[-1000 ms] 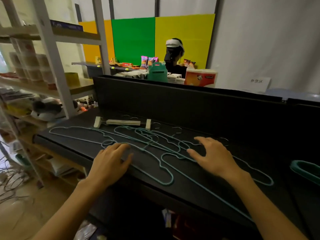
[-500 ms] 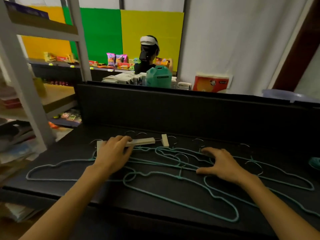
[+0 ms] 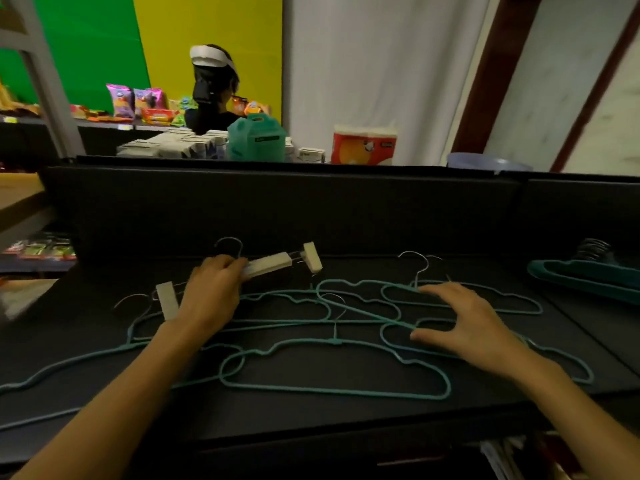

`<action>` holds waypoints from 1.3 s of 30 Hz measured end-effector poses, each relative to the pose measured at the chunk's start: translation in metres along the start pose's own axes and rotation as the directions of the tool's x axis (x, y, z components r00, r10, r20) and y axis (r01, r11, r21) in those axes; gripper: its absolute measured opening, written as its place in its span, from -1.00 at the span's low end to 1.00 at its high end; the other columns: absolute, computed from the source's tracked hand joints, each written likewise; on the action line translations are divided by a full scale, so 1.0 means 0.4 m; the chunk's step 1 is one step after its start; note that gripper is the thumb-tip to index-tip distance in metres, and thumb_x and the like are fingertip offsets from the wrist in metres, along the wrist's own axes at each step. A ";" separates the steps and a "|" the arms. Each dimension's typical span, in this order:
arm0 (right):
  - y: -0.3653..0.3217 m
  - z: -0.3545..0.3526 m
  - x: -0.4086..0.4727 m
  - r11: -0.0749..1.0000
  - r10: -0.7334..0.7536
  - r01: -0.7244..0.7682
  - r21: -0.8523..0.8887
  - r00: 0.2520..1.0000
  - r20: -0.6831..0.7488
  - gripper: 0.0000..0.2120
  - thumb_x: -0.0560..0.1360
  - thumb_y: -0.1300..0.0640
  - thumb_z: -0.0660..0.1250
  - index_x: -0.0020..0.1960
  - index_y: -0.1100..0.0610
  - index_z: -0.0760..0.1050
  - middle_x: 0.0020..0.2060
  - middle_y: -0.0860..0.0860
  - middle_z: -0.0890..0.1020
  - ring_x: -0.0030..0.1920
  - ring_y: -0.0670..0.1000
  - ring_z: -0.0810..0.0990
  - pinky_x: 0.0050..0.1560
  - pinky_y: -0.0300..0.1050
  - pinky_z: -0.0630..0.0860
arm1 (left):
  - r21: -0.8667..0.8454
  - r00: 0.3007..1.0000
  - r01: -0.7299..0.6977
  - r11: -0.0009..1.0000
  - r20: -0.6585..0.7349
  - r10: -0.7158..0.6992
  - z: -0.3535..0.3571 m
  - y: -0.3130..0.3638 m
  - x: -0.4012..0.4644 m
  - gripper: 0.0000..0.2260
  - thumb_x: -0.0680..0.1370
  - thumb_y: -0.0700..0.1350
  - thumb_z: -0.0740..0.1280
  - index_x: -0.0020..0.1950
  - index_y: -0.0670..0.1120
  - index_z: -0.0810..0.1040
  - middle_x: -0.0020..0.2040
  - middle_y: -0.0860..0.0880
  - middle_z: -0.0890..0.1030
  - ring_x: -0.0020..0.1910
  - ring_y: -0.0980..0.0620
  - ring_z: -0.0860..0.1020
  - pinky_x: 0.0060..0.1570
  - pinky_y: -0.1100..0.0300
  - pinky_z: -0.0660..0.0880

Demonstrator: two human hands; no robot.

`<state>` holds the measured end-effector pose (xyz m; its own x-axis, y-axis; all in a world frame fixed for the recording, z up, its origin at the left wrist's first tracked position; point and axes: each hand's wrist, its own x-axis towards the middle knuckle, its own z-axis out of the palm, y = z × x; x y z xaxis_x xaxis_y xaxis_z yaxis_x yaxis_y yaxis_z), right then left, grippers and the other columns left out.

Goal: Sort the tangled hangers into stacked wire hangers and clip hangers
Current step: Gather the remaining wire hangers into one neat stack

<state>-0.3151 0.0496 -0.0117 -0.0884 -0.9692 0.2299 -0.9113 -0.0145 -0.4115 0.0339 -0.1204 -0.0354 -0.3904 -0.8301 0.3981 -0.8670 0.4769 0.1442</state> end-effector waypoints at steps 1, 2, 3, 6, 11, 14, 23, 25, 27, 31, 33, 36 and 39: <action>0.015 -0.005 -0.011 1.000 0.011 -0.011 -0.008 1.000 0.001 -0.27 0.22 -0.34 0.40 0.33 -0.16 0.34 0.23 -0.17 0.40 0.27 -0.09 0.35 0.27 -0.09 0.35 | -0.020 0.998 -0.038 0.999 -0.049 0.037 -0.003 0.028 0.009 -0.66 0.52 -0.26 0.28 0.30 -0.19 0.46 0.13 -0.24 0.53 -0.02 -0.27 0.49 -0.07 -0.15 0.48; 0.031 -0.013 -0.023 1.000 0.022 -0.022 -0.010 1.000 -0.001 -0.29 0.24 -0.32 0.41 0.33 -0.18 0.33 0.24 -0.16 0.40 0.27 -0.07 0.35 0.27 -0.09 0.35 | -0.036 0.994 -0.066 0.997 -0.093 0.063 -0.008 0.060 0.019 -0.68 0.52 -0.26 0.29 0.29 -0.21 0.47 0.11 -0.24 0.54 -0.03 -0.27 0.49 -0.09 -0.15 0.49; 0.046 -0.023 -0.034 0.999 0.033 -0.033 -0.008 0.999 -0.009 -0.30 0.25 -0.29 0.42 0.34 -0.19 0.32 0.24 -0.15 0.39 0.27 -0.07 0.35 0.27 -0.09 0.35 | -0.044 0.988 -0.092 0.995 -0.130 0.086 -0.014 0.097 0.030 -0.68 0.53 -0.25 0.29 0.28 -0.22 0.47 0.10 -0.25 0.54 -0.03 -0.26 0.50 -0.09 -0.15 0.49; 0.105 -0.063 -0.071 0.998 0.062 -0.063 -0.012 0.997 -0.052 -0.30 0.29 -0.24 0.44 0.36 -0.17 0.30 0.28 -0.14 0.37 0.32 -0.05 0.32 0.31 -0.06 0.32 | -0.044 0.966 -0.173 0.984 -0.203 0.161 -0.022 0.225 0.061 -0.68 0.52 -0.24 0.30 0.27 -0.22 0.47 0.09 -0.26 0.54 -0.04 -0.26 0.50 -0.10 -0.14 0.47; 0.289 -0.158 -0.137 0.993 0.103 -0.107 -0.045 0.990 -0.092 -0.30 0.30 -0.28 0.41 0.38 -0.17 0.28 0.34 -0.13 0.35 0.36 -0.04 0.30 0.35 0.04 0.30 | -0.057 0.932 -0.275 0.960 -0.259 0.252 0.006 0.481 0.122 -0.68 0.52 -0.24 0.31 0.27 -0.21 0.46 0.09 -0.23 0.54 -0.09 -0.21 0.53 -0.11 -0.08 0.47; 0.432 -0.245 -0.175 0.987 0.158 -0.160 -0.012 0.984 -0.087 -0.31 0.31 -0.26 0.40 0.38 -0.15 0.29 0.35 -0.13 0.35 0.35 -0.04 0.31 0.33 -0.02 0.32 | -0.071 0.921 -0.309 0.948 -0.271 0.280 0.043 0.642 0.160 -0.68 0.52 -0.24 0.31 0.28 -0.21 0.45 0.10 -0.24 0.54 -0.09 -0.22 0.54 -0.09 -0.09 0.46; 0.853 -0.508 -0.168 0.978 0.207 -0.201 0.050 0.962 -0.178 -0.42 0.26 -0.10 0.54 0.22 -0.05 0.44 0.15 -0.14 0.49 0.17 -0.09 0.46 0.17 -0.14 0.42 | -0.109 0.915 -0.326 0.939 -0.287 0.284 0.171 1.064 0.269 -0.67 0.53 -0.22 0.29 0.29 -0.22 0.44 0.10 -0.23 0.52 -0.06 -0.22 0.53 -0.06 -0.11 0.45; 0.916 -0.538 -0.141 0.983 0.183 -0.177 0.049 0.969 -0.164 -0.41 0.24 -0.10 0.55 0.21 -0.05 0.44 0.11 -0.14 0.51 0.11 -0.08 0.50 0.15 -0.05 0.48 | -0.120 0.916 -0.318 0.940 -0.295 0.272 0.191 1.119 0.283 -0.66 0.53 -0.21 0.29 0.29 -0.22 0.45 0.11 -0.22 0.52 -0.06 -0.21 0.53 -0.04 -0.10 0.45; 0.963 -0.554 -0.111 0.989 0.148 -0.144 0.038 0.979 -0.141 -0.40 0.23 -0.11 0.55 0.20 -0.06 0.43 0.09 -0.15 0.51 0.09 -0.10 0.51 0.14 -0.05 0.50 | -0.122 0.917 -0.309 0.943 -0.302 0.261 0.203 1.157 0.298 -0.66 0.52 -0.21 0.29 0.29 -0.22 0.45 0.11 -0.22 0.52 -0.05 -0.19 0.53 -0.04 -0.07 0.44; 1.021 -0.552 -0.049 0.994 0.106 -0.102 0.044 0.988 -0.116 -0.40 0.23 -0.15 0.54 0.20 -0.09 0.42 0.09 -0.18 0.50 0.11 -0.10 0.48 0.13 -0.12 0.45 | -0.114 0.918 -0.296 0.948 -0.309 0.250 0.216 1.196 0.320 -0.66 0.51 -0.21 0.31 0.28 -0.22 0.46 0.11 -0.21 0.53 -0.05 -0.19 0.53 -0.06 -0.05 0.45; 1.041 -0.538 -0.028 0.994 0.102 -0.096 0.059 0.990 -0.097 -0.40 0.23 -0.17 0.53 0.19 -0.10 0.42 0.08 -0.18 0.49 0.12 -0.10 0.47 0.14 -0.11 0.44 | -0.100 0.919 -0.292 0.951 -0.306 0.250 0.221 1.202 0.326 -0.66 0.51 -0.21 0.31 0.28 -0.21 0.45 0.12 -0.21 0.52 -0.04 -0.18 0.53 -0.06 -0.06 0.45; 1.063 -0.514 -0.009 0.992 0.109 -0.106 0.070 0.993 -0.049 -0.36 0.22 -0.18 0.53 0.22 -0.07 0.41 0.11 -0.15 0.48 0.11 -0.09 0.46 0.15 -0.12 0.43 | -0.094 0.924 -0.281 0.955 -0.297 0.242 0.228 1.204 0.330 -0.65 0.52 -0.18 0.29 0.29 -0.21 0.44 0.13 -0.21 0.52 -0.03 -0.17 0.53 -0.03 -0.07 0.46; 1.079 -0.504 -0.002 0.989 0.120 -0.115 0.093 0.992 -0.048 -0.34 0.21 -0.20 0.52 0.24 -0.08 0.40 0.11 -0.15 0.47 0.14 -0.07 0.46 0.18 -0.05 0.45 | -0.092 0.926 -0.277 0.956 -0.292 0.240 0.238 1.204 0.335 -0.66 0.52 -0.17 0.28 0.29 -0.20 0.44 0.12 -0.20 0.52 -0.04 -0.15 0.53 -0.04 -0.05 0.45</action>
<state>-0.7894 0.0936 -0.0118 -0.2160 -0.9510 0.2212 -0.8539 0.0741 -0.5151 -0.4653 -0.0294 0.0011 -0.4792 -0.5696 0.6678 -0.6924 0.7129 0.1112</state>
